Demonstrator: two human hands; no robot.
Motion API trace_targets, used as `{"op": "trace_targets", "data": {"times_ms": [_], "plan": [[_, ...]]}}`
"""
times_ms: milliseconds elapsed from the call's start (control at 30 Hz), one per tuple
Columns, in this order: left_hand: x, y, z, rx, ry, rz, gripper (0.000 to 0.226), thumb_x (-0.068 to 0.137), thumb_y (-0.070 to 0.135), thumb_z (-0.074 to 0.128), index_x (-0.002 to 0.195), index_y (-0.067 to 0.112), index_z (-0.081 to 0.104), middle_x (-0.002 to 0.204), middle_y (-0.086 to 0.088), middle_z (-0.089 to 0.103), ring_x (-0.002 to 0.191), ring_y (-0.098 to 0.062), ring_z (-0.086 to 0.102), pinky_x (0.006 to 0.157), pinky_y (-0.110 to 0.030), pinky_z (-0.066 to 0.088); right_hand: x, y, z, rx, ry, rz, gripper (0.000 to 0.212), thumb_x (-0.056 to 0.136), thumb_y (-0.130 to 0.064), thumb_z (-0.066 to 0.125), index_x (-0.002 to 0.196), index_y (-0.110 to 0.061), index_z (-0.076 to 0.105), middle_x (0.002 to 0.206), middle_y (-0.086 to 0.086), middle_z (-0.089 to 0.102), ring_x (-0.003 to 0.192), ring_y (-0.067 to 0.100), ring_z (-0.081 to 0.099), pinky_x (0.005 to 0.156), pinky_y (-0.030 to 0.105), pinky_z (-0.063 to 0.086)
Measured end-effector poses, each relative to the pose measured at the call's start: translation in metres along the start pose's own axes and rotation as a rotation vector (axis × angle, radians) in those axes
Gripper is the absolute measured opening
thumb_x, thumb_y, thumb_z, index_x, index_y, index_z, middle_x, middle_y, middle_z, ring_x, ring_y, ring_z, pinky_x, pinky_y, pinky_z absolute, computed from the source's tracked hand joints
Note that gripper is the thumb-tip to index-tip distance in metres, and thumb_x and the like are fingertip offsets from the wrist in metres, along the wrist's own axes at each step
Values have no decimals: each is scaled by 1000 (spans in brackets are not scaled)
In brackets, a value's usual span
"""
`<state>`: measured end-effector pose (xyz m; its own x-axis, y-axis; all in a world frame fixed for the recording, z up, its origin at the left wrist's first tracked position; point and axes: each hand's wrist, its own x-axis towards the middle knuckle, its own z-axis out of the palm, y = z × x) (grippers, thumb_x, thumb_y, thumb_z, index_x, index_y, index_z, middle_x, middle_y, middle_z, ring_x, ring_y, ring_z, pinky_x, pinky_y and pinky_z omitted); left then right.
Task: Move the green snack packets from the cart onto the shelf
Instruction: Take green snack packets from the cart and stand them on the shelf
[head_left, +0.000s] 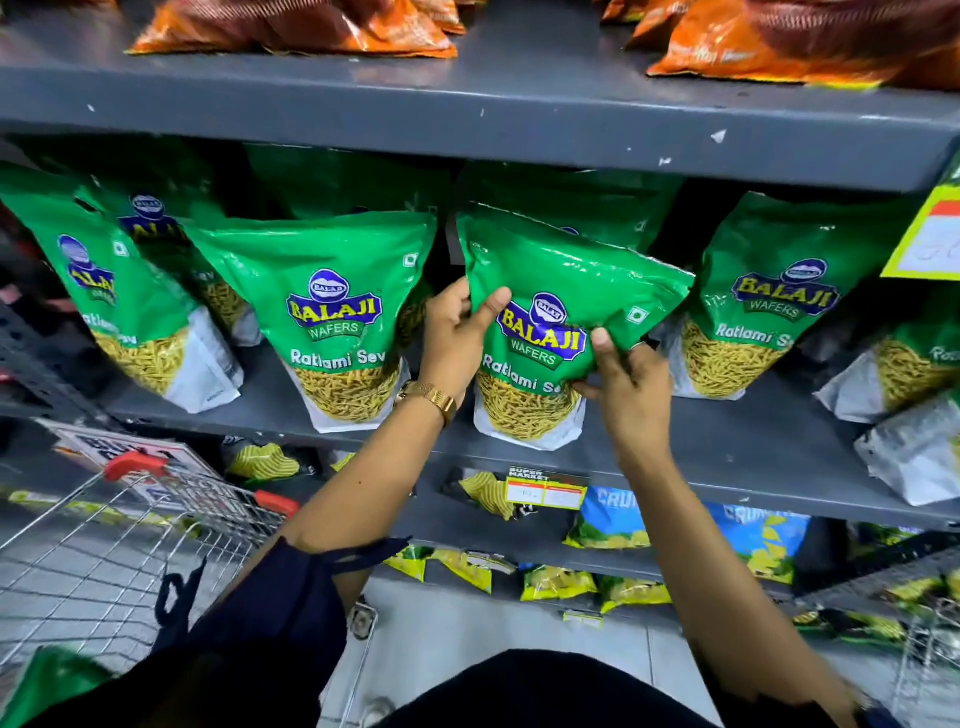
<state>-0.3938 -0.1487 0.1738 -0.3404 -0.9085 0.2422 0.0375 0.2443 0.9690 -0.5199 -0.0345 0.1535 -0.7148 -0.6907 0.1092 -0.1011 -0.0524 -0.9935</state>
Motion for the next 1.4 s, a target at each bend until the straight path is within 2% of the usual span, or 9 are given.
{"op": "trace_targets", "data": {"times_ms": [100,200,300,467,667,933,1167,1333,1400], "plan": [[-6,-5,-3,-21,15,-5,9,90,22,64,97,17,63,84,10,67,76,5,60,76,-20,50,-10,1,0,20,36,-72,27,95,-28,56,117,-12,58,112,5,68,111,24,67,83,49,60],[-25,-8,-13,-6,65,17,33,87,29,65,118,19,59,111,3,67,109,-7,63,93,-21,49,-36,0,1,-145,248,-266,52,93,-29,59,140,-17,42,141,0,48,113,-12,52,91,22,51],[-62,-13,-31,43,69,139,42,93,12,59,133,15,49,136,0,55,134,-16,50,111,-26,41,-70,0,7,-218,314,-391,56,92,-30,60,141,-14,39,130,-6,42,100,10,52,80,21,48],[-119,-34,-80,296,64,290,37,92,5,59,128,3,53,136,-11,56,130,-22,52,110,-28,41,-112,12,41,-288,-61,-522,41,92,-25,58,129,-9,52,117,6,52,102,24,55,89,42,50],[-170,-60,-168,520,267,283,34,90,4,61,123,-1,56,128,-10,58,121,-24,56,108,-30,41,-140,24,116,-341,-567,-475,30,92,-27,59,121,-17,61,109,-20,52,105,23,58,92,45,49],[-296,-89,-307,551,545,-276,32,90,34,55,96,7,70,99,-4,73,88,-18,69,80,-38,55,-207,72,247,-400,-1256,-337,33,89,-39,59,114,-19,64,113,1,69,105,16,63,92,35,50],[-393,-149,-382,617,40,-1390,56,85,51,61,125,11,58,131,-15,61,122,-30,57,100,-30,44,-263,152,374,-774,-1706,-44,53,80,-20,75,125,2,55,126,19,64,119,32,60,103,42,46],[-405,-203,-397,240,367,-1415,97,80,39,73,150,4,16,158,-17,26,144,-30,32,116,-35,28,-284,207,433,-1079,-1913,68,86,74,-14,81,145,-1,35,151,17,41,137,31,43,111,36,38],[-405,-224,-398,168,589,-1330,91,77,27,78,147,2,25,151,-18,36,139,-31,39,112,-37,35,-290,222,449,-1069,-1903,112,99,67,-6,85,148,-3,28,155,15,35,142,32,37,115,40,35]]}}
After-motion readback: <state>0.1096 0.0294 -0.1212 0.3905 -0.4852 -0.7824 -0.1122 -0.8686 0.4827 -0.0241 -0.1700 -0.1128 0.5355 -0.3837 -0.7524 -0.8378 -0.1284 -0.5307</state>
